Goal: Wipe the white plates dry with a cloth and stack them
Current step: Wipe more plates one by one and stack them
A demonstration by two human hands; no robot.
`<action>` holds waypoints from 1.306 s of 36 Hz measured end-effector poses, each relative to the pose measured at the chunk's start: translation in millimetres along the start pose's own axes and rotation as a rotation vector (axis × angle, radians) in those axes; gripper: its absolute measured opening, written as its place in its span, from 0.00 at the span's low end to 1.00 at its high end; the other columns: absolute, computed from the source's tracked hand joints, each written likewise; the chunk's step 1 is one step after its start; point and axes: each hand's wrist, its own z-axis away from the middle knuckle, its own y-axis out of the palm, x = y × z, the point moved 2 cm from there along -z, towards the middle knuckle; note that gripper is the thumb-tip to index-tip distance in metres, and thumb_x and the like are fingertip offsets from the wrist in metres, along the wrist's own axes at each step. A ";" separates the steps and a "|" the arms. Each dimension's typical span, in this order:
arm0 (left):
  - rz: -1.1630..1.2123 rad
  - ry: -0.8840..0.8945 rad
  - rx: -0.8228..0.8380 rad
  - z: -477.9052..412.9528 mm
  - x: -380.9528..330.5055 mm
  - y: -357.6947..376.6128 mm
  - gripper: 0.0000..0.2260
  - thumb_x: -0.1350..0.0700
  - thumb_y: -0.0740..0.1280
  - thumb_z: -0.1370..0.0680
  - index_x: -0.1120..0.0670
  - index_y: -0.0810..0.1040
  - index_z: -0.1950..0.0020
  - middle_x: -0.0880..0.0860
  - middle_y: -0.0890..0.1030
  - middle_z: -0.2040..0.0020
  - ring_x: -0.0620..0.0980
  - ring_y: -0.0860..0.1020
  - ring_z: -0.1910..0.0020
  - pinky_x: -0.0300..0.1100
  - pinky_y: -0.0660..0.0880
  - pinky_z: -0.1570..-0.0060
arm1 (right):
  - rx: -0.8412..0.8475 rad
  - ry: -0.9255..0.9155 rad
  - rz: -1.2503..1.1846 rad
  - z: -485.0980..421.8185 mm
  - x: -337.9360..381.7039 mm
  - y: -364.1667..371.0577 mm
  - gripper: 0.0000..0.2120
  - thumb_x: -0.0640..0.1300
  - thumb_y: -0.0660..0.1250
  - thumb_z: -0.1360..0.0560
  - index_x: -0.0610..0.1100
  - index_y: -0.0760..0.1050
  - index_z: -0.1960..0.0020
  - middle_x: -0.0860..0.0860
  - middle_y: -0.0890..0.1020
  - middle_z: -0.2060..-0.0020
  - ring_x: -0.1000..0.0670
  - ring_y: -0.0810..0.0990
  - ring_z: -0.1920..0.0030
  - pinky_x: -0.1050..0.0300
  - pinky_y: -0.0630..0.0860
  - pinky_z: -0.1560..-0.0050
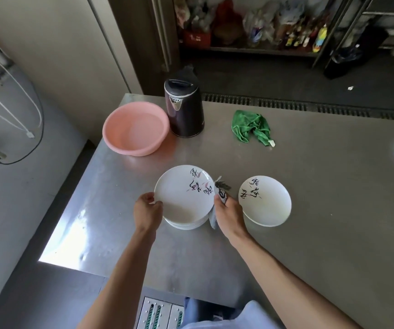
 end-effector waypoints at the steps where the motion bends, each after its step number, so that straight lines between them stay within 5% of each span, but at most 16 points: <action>1: 0.005 0.001 0.004 0.8 -0.4 0.6 0.16 0.68 0.62 0.27 0.59 0.83 0.45 0.55 0.83 0.49 0.54 0.78 0.54 0.40 0.72 0.62 | -0.001 0.004 -0.003 0.2 0.2 -0.2 0.17 0.44 0.59 0.19 0.50 0.65 0.67 0.58 0.71 0.74 0.58 0.68 0.70 0.62 0.66 0.65; 6: 0.059 -0.029 0.010 4.8 -5.7 3.1 0.12 0.68 0.59 0.31 0.56 0.81 0.61 0.54 0.79 0.64 0.54 0.73 0.64 0.41 0.69 0.64 | 0.012 0.013 0.006 1.2 -0.4 -0.5 0.18 0.45 0.59 0.19 0.50 0.65 0.67 0.59 0.72 0.78 0.59 0.70 0.73 0.67 0.65 0.70; 12: 0.087 -0.028 0.019 5.9 -10.8 1.0 0.16 0.71 0.57 0.29 0.61 0.82 0.51 0.54 0.82 0.60 0.53 0.77 0.61 0.40 0.72 0.63 | 0.033 0.034 0.004 1.1 -2.3 -4.2 0.15 0.46 0.58 0.18 0.45 0.71 0.63 0.56 0.75 0.73 0.57 0.72 0.69 0.63 0.69 0.63; 17: 0.204 -0.021 0.100 8.5 -15.2 -1.6 0.13 0.70 0.58 0.23 0.62 0.76 0.42 0.56 0.80 0.50 0.54 0.78 0.55 0.49 0.77 0.57 | -0.005 0.088 -0.102 3.9 -2.3 -7.6 0.17 0.44 0.59 0.18 0.46 0.67 0.66 0.58 0.71 0.75 0.51 0.67 0.68 0.56 0.65 0.65; 22: 0.359 -0.041 0.281 25.9 -25.6 10.1 0.12 0.70 0.59 0.20 0.58 0.70 0.41 0.54 0.80 0.52 0.52 0.79 0.54 0.45 0.81 0.62 | -0.112 0.088 -0.221 4.5 -9.5 -39.6 0.13 0.46 0.59 0.18 0.41 0.78 0.54 0.46 0.84 0.59 0.51 0.77 0.59 0.56 0.73 0.54; 25: 0.403 -0.039 0.362 44.0 -28.1 30.1 0.12 0.71 0.59 0.20 0.56 0.70 0.42 0.55 0.81 0.49 0.53 0.79 0.51 0.44 0.81 0.62 | -0.184 0.068 -0.268 6.3 -23.7 -70.3 0.12 0.48 0.59 0.17 0.46 0.77 0.55 0.52 0.83 0.60 0.58 0.78 0.61 0.67 0.72 0.57; 27: 0.417 -0.036 0.428 57.7 -28.0 46.6 0.13 0.71 0.59 0.20 0.56 0.72 0.41 0.57 0.81 0.45 0.54 0.81 0.50 0.47 0.83 0.59 | -0.229 0.080 -0.280 7.7 -35.7 -92.1 0.14 0.50 0.59 0.17 0.43 0.76 0.54 0.48 0.81 0.63 0.54 0.77 0.62 0.64 0.72 0.57; 30: 0.379 -0.010 0.539 78.9 -27.1 70.5 0.19 0.71 0.59 0.19 0.54 0.76 0.35 0.54 0.83 0.41 0.52 0.83 0.48 0.54 0.84 0.52 | -0.310 0.064 -0.308 13.4 -49.9 -122.2 0.11 0.50 0.59 0.17 0.50 0.79 0.52 0.59 0.84 0.58 0.58 0.80 0.55 0.61 0.75 0.49; 33: 0.310 0.006 0.601 99.8 -20.8 90.7 0.19 0.72 0.58 0.20 0.57 0.79 0.37 0.53 0.84 0.48 0.52 0.82 0.49 0.53 0.83 0.50 | -0.373 0.000 -0.284 28.3 -55.3 -143.8 0.11 0.48 0.59 0.17 0.56 0.79 0.51 0.66 0.84 0.55 0.68 0.79 0.52 0.75 0.71 0.52; 37: 0.252 -0.052 0.642 127.0 4.0 113.0 0.20 0.73 0.56 0.20 0.59 0.78 0.34 0.56 0.83 0.45 0.53 0.80 0.47 0.60 0.80 0.44 | -0.393 -0.015 -0.228 48.7 -70.7 -159.2 0.12 0.45 0.58 0.16 0.53 0.78 0.52 0.62 0.84 0.56 0.64 0.79 0.56 0.76 0.71 0.56; 41: 0.254 -0.142 0.688 145.3 29.0 124.9 0.22 0.74 0.55 0.22 0.58 0.79 0.36 0.52 0.84 0.48 0.52 0.80 0.48 0.48 0.83 0.52 | -0.363 -0.042 -0.116 67.7 -91.1 -159.4 0.11 0.44 0.58 0.16 0.50 0.78 0.40 0.62 0.84 0.53 0.61 0.81 0.54 0.72 0.73 0.57; 45: 0.209 -0.206 0.685 153.9 50.9 129.5 0.23 0.75 0.54 0.22 0.57 0.79 0.35 0.53 0.83 0.48 0.54 0.80 0.48 0.52 0.81 0.51 | -0.253 -0.015 0.020 83.0 -116.9 -145.0 0.18 0.45 0.58 0.17 0.54 0.70 0.28 0.60 0.81 0.39 0.57 0.79 0.40 0.61 0.74 0.38; 47: 0.184 -0.229 0.679 155.5 58.9 131.0 0.23 0.75 0.54 0.22 0.59 0.78 0.34 0.55 0.82 0.48 0.55 0.79 0.48 0.53 0.80 0.51 | -0.176 -0.069 0.088 90.9 -123.2 -134.8 0.19 0.47 0.58 0.18 0.62 0.67 0.29 0.67 0.77 0.38 0.65 0.75 0.38 0.70 0.68 0.39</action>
